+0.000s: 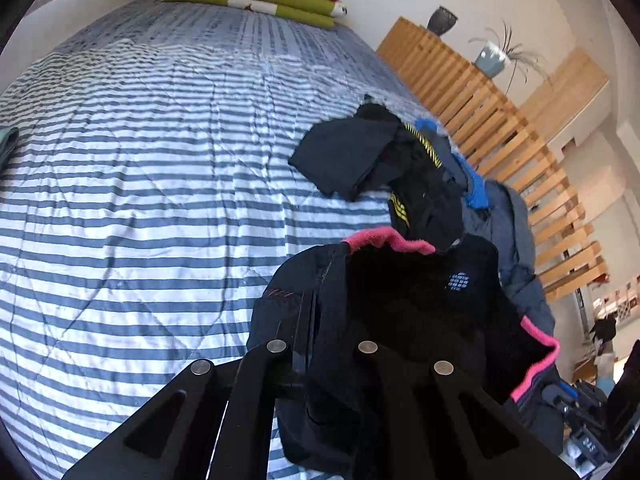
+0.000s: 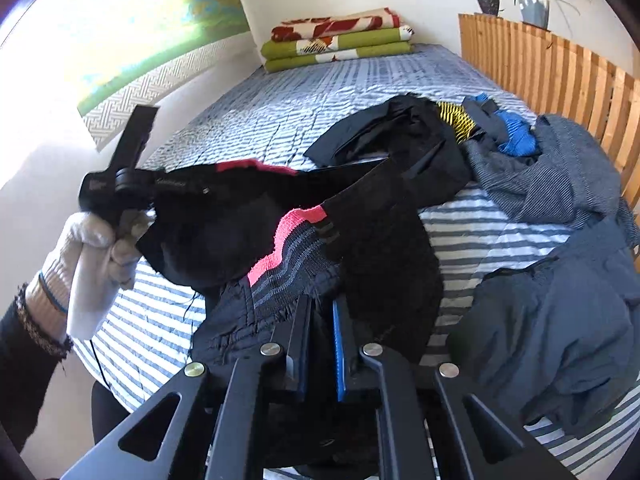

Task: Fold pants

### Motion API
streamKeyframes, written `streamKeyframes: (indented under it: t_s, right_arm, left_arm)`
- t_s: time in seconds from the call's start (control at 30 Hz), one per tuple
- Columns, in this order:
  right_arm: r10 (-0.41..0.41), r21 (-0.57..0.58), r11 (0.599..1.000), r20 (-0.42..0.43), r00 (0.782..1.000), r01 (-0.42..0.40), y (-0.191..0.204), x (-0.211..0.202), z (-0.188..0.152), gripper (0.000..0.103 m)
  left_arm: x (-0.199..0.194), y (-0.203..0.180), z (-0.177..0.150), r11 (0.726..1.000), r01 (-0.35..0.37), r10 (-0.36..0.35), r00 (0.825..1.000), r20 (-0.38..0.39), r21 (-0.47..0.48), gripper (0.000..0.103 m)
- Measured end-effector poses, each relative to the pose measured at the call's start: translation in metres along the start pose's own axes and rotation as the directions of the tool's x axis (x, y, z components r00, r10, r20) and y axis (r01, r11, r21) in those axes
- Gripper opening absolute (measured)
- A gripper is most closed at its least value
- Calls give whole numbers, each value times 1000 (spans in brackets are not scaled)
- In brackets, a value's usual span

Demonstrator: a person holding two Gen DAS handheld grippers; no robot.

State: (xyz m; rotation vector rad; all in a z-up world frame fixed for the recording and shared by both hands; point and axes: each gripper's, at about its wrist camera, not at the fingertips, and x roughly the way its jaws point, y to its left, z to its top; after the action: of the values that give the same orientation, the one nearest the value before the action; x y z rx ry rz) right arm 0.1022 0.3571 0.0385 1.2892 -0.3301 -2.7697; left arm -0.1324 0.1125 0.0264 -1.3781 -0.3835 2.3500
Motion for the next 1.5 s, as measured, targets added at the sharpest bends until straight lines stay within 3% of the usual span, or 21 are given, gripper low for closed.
streamKeyframes:
  t_s: [0.13,0.27,0.37,0.47,0.57,0.67,0.77,0.83,0.93,1.0,1.07,1.13,1.23,1.4,1.5]
  right_arm:
    - [-5,11,1000,76,997,4,-3,-28,24,8]
    - [47,-5,999,165,985,-47,13,-60,55,7]
    - [125,-31,992,224,966,-121,31,-87,75,7]
    - [236,-10,971,232,944,-240,41,-99,83,7]
    - [284,36,954,219,934,-299,37,-90,79,7]
    - [230,144,958,146,962,-250,13,-47,56,7]
    - [56,221,974,4,998,-55,-28,19,23,7]
    - [-40,253,966,-83,996,60,-56,54,3,7]
    - [-96,293,947,-137,986,133,-87,72,-12,7]
    - [-128,298,940,-139,982,165,-100,71,-12,7]
    - [-148,300,936,-143,979,185,-108,68,-11,7]
    - [-151,300,935,-151,977,190,-114,69,-10,7]
    - [-142,309,932,-173,975,191,-123,79,-9,7]
    - [-114,318,933,-178,977,167,-125,82,-16,7]
    - [-93,330,932,-179,979,149,-127,79,-19,7]
  left_arm:
    - [-94,12,-7,999,27,-23,987,157,-22,5]
    - [-201,14,-32,1000,10,-7,950,313,-8,5]
    - [-263,13,-57,999,-35,27,930,366,15,5]
    - [-289,18,-76,998,-55,46,937,346,15,5]
    - [-266,30,-89,996,-84,80,964,252,7,6]
    - [-200,48,-93,993,-114,115,989,95,-20,6]
    - [-120,46,-86,991,-128,128,992,-10,-24,9]
    - [-79,39,-70,995,-93,91,995,-41,-39,14]
    - [-44,40,-43,991,9,-17,998,-62,-132,36]
    - [-48,40,-30,985,53,-59,998,-32,-163,46]
    - [-64,45,-21,985,90,-88,996,18,-145,64]
    - [-83,50,-13,995,60,-55,996,71,-78,77]
    - [-79,61,-9,998,-61,62,997,39,-19,80]
    - [-23,76,14,995,-94,95,995,-36,17,80]
    - [40,88,26,997,-68,62,990,-128,-40,80]
